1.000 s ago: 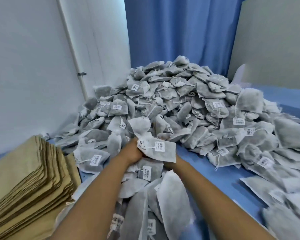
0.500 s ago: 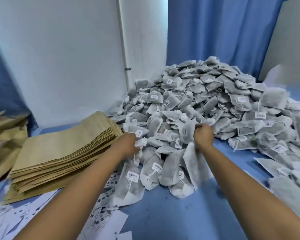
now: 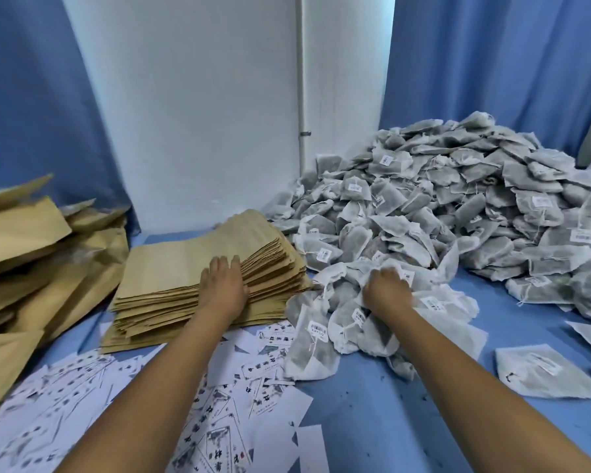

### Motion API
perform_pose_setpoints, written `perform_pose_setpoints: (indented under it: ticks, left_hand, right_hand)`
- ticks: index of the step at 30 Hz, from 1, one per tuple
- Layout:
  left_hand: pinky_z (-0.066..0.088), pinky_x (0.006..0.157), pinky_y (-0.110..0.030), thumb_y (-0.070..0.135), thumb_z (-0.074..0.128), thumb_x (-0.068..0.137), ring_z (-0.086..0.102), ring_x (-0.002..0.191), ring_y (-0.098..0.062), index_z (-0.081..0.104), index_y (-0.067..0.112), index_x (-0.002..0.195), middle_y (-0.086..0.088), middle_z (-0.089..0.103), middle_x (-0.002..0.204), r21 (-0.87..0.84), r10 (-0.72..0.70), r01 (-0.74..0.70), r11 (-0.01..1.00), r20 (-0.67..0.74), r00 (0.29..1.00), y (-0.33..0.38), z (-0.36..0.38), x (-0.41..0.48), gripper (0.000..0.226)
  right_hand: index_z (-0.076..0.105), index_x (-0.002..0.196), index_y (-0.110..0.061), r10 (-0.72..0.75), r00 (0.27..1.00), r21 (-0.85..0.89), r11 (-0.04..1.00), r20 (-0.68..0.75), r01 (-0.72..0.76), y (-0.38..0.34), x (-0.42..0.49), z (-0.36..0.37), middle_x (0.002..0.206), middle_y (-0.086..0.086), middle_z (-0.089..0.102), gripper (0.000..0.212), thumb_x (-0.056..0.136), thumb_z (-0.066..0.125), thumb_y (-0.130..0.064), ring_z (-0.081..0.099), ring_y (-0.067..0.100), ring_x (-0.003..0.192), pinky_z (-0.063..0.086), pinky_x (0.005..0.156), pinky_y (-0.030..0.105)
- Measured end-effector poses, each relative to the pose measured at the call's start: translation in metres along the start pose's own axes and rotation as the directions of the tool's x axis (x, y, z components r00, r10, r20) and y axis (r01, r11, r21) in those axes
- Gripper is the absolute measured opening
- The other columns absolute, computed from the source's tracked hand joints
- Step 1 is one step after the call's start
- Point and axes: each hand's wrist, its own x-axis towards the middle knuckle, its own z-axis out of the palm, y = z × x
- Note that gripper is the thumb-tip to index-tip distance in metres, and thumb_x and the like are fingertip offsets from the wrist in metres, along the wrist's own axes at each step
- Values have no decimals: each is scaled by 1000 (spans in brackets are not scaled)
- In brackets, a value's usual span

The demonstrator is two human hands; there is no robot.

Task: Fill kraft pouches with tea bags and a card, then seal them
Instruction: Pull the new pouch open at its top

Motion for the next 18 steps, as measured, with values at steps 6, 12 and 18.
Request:
perform_pose_setpoints:
  ticks: [6, 12, 18]
  left_hand:
    - [34, 95, -34, 18, 47, 94, 50, 113, -19, 41, 19, 129, 1, 55, 123, 43, 11, -9, 999, -48, 999, -13, 23, -15, 36]
    - [39, 78, -33, 9, 52, 92, 55, 88, -22, 67, 26, 110, 3, 61, 92, -49, 78, -89, 995, -192, 978, -29, 21, -32, 29]
    - [46, 80, -32, 11, 67, 82, 51, 95, -20, 61, 17, 117, -4, 53, 106, -207, -33, -35, 978, -315, 949, -35, 32, -54, 37]
  right_hand:
    - [53, 114, -11, -193, 971, 669, 704, -140, 236, -61, -25, -8, 114, 11, 60, 32, 101, 36, -34, 55, 27, 110, 41, 88, 32]
    - [35, 145, -19, -161, 936, 811, 467, -314, 352, -119, -60, -11, 151, -2, 34, 51, 97, 51, -27, 27, 11, 140, 24, 116, 32]
    - [42, 139, -19, -152, 985, 983, 154, -77, 101, -142, -83, 12, 136, 0, 49, 47, 94, 56, -16, 50, 8, 120, 43, 99, 23]
